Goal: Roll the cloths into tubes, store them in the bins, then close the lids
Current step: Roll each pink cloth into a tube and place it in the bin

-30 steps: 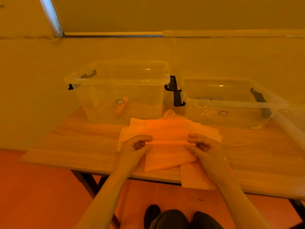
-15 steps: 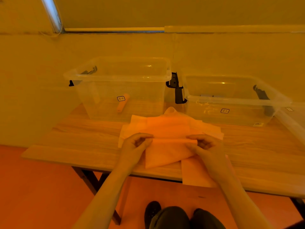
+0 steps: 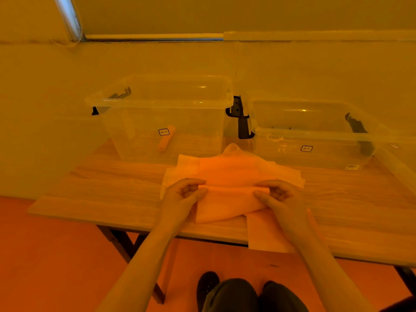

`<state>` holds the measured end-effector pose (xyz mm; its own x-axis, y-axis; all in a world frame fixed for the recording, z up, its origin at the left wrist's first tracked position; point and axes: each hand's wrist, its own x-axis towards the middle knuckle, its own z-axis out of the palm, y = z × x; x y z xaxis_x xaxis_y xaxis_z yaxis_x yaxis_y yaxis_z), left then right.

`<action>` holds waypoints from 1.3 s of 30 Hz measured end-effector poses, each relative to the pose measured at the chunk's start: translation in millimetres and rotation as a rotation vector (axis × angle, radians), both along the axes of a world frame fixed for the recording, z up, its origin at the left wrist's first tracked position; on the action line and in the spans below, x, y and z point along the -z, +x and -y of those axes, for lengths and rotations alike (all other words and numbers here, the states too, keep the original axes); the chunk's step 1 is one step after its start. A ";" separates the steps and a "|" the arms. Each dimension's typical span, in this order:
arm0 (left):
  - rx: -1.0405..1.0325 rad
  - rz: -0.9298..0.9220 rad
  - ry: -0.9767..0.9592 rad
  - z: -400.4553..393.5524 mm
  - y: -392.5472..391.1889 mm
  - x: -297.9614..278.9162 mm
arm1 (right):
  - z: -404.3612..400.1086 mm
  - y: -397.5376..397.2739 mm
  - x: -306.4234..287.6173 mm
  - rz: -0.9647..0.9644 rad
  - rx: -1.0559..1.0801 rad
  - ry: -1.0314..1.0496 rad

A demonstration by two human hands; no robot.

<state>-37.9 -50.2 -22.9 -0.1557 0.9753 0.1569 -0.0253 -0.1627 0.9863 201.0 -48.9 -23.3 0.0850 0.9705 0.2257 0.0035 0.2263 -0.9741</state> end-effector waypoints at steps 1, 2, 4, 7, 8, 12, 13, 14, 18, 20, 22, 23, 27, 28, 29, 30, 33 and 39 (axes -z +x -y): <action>-0.005 -0.008 0.010 0.1 0.4 -0.4 | 0.6 -0.5 -0.3 0.003 -0.016 -0.005; -0.009 -0.017 0.024 0.5 1.0 -1.2 | 0.9 -1.0 -0.5 0.001 -0.028 -0.012; -0.016 -0.042 0.040 0.4 0.3 -1.3 | 1.4 -1.2 -0.5 0.000 -0.038 -0.016; 0.031 -0.025 0.016 0.5 -0.6 -1.0 | 0.9 -1.3 -0.4 0.043 -0.021 0.003; 0.045 -0.018 0.010 0.5 -0.1 -1.2 | 0.3 -1.3 0.4 0.049 -0.008 0.006; 0.021 -0.042 0.013 1.8 2.1 -3.5 | -0.9 -2.5 1.1 0.032 0.009 -0.001; 0.013 -0.051 0.014 1.7 2.1 -3.1 | -0.7 -2.6 0.5 0.019 0.004 -0.001; 0.008 -0.056 0.013 1.1 1.9 -2.1 | -0.4 -2.8 -0.2 0.011 -0.002 0.001; 0.002 -0.056 -0.005 -1.1 1.0 0.6 | 0.3 -2.2 -0.1 0.012 -0.022 0.008; 0.036 -0.056 0.002 -0.2 0.8 -0.1 | 0.5 -1.8 0.7 0.032 -0.014 0.006; 0.059 -0.058 0.012 0.2 0.2 -0.4 | 0.5 -2.1 0.8 0.052 0.000 0.009; 0.053 -0.065 0.015 0.0 -0.4 0.0 | 0.6 -2.1 0.6 0.058 0.005 0.007; 0.011 -0.074 0.018 -1.2 -0.7 1.3 | 1.1 -3.0 -1.4 0.053 -0.007 -0.011; 0.007 -0.083 0.019 -1.5 -1.0 2.1 | 1.0 -3.3 -1.5 0.045 -0.014 -0.010; 0.005 -0.087 0.020 -1.8 -1.3 2.7 | 1.1 -3.3 -1.7 0.031 -0.021 -0.010; 0.003 -0.086 0.021 -1.8 -1.3 3.0 | 1.3 -3.4 -1.8 0.015 -0.029 -0.012; -0.010 -0.091 0.029 -0.8 -0.9 2.1 | 1.1 -3.8 -1.2 -0.021 -0.046 -0.009; 0.062 -0.003 0.007 2.4 0.1 -2.8 | -0.2 -2.1 1.2 -0.010 -0.053 0.013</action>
<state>-37.8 -52.6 -20.1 -0.0947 0.9819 0.1641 -0.0327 -0.1678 0.9853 198.9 -48.7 -24.4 0.0355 0.9706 0.2379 -0.0188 0.2387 -0.9709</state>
